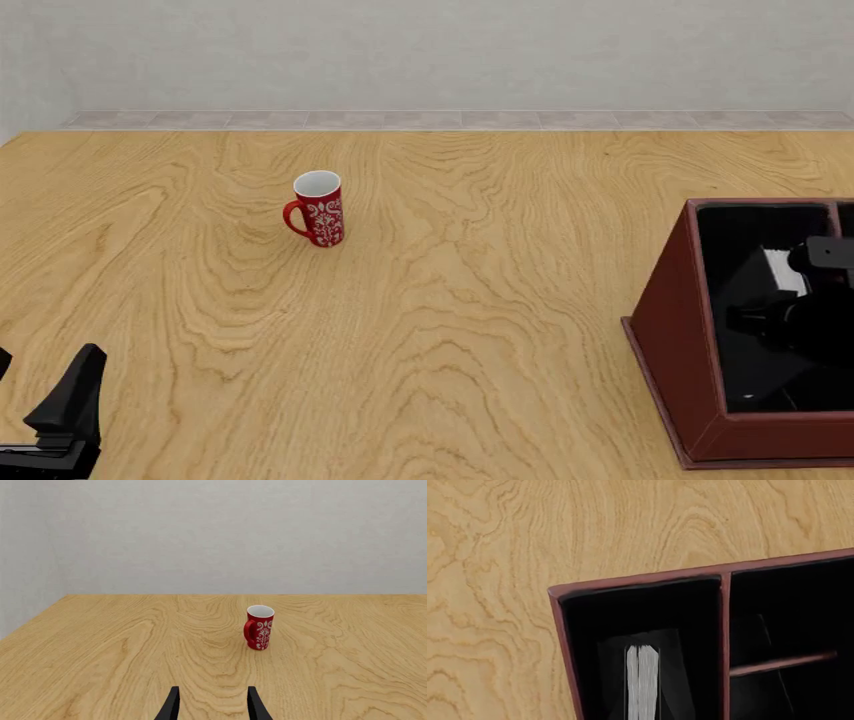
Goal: Pick up the book and place it in the left compartment of the caddy.
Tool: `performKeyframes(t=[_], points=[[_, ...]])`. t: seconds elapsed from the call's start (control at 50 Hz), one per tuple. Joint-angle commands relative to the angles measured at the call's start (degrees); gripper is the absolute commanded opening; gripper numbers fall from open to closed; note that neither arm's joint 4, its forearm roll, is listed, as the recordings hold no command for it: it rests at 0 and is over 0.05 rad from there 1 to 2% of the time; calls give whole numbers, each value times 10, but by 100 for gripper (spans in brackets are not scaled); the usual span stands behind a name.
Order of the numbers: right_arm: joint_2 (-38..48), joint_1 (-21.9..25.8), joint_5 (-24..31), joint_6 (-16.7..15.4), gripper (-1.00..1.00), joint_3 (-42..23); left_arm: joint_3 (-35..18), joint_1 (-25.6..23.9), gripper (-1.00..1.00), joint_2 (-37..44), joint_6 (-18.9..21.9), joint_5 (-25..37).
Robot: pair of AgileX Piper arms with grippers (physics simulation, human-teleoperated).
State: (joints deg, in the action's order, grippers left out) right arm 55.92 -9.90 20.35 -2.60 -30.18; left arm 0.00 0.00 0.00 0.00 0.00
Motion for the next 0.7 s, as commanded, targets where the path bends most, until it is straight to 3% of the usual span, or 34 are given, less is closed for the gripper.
performKeyframes(t=[0.02, 0.7], points=[[10, -8, -20, 11, -100, 7, 0, 0, 100, 0, 0, 0], [35, -26, -56, 4, -100, 32, 0, 0, 100, 0, 0, 0]])
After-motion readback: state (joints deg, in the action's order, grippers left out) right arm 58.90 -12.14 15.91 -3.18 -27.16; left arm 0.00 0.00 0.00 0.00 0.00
